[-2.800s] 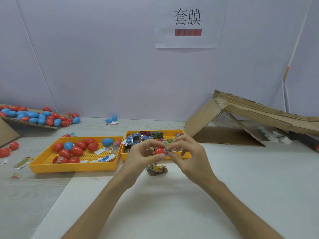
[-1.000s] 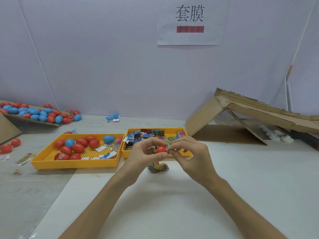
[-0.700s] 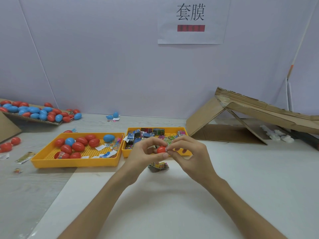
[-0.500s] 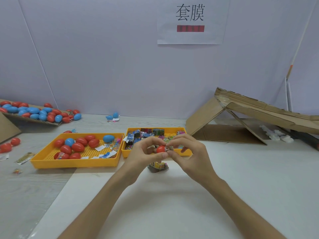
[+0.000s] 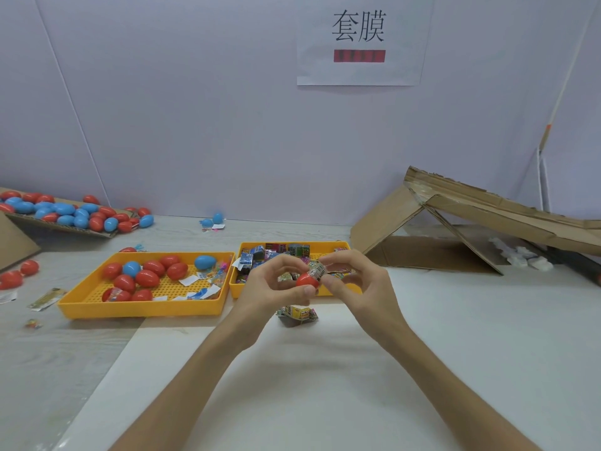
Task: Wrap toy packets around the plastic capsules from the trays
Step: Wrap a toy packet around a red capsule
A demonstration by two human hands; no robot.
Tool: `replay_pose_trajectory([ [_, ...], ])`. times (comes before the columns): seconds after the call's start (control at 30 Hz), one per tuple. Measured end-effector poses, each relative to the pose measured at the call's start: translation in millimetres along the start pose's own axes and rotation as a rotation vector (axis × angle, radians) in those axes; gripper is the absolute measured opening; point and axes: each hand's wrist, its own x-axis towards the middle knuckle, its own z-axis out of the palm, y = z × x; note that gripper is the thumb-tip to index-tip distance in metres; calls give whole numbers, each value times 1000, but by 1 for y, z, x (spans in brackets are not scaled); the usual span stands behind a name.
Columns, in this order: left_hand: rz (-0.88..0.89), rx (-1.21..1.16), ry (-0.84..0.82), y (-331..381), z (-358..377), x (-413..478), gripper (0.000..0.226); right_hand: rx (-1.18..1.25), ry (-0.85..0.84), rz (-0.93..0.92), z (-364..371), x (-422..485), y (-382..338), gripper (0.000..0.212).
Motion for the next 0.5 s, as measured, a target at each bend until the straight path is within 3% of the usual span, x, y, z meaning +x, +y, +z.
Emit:
replay_pose_trajectory([
  [0.13,-5,58,16,0,0,0,29,-21,19,-14,-1,1,-1,19],
  [0.3,-1,71,8,0,0,-1,30,-229,11,-170,-1,0,4,9],
  [0.5,-15,88,5,1,1,-1,27,-255,6,-201,-1,-1,4,7],
])
